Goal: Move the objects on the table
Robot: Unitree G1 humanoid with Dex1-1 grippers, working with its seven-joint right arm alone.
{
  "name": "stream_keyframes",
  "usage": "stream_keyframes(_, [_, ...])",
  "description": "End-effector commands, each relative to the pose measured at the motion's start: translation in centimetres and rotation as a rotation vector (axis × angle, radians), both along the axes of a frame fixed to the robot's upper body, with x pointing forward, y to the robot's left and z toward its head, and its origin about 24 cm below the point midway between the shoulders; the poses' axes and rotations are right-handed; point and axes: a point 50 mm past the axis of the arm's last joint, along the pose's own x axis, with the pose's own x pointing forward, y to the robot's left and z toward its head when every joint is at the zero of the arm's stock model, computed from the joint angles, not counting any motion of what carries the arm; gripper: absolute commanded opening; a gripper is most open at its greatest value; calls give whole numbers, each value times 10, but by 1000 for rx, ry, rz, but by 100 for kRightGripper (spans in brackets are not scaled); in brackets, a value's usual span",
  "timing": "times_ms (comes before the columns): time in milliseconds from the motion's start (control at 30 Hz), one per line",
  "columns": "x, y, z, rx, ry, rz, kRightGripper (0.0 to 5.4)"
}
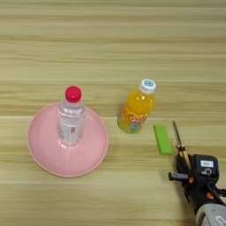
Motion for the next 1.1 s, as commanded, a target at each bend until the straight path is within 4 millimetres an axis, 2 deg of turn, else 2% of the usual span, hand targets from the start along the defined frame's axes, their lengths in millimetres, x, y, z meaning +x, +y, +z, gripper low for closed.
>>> stream_keyframes(33, [9, -7, 16, -61, -47, 12, 92])
stream_keyframes(567, [9, -9, 13, -53, -31, 7, 96])
stream_keyframes(1100, [9, -6, 15, -57, -41, 15, 254])
